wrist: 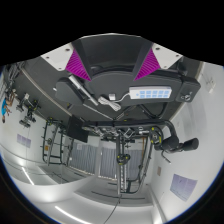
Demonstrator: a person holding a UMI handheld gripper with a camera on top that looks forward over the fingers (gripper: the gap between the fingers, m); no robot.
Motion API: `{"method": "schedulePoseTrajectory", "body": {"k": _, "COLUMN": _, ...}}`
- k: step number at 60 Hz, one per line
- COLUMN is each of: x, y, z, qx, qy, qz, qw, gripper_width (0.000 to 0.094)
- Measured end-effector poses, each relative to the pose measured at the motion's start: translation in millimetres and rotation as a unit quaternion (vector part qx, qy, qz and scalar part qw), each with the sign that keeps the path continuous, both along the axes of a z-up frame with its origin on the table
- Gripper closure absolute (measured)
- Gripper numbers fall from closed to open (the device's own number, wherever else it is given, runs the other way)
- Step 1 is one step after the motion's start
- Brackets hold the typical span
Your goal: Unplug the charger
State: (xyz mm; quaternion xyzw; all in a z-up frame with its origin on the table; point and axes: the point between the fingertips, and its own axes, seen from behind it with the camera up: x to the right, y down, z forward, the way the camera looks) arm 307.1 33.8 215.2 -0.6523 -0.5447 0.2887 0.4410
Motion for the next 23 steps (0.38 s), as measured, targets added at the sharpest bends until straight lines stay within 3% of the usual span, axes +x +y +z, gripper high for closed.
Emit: {"method": "schedulePoseTrajectory", "body": {"k": 23, "x": 52.6, "y": -45.7, "z": 20.5, "qx": 0.029, "qy": 0.014, "qz": 0.019, "qw": 0.999, "gripper_width": 0.0086}}
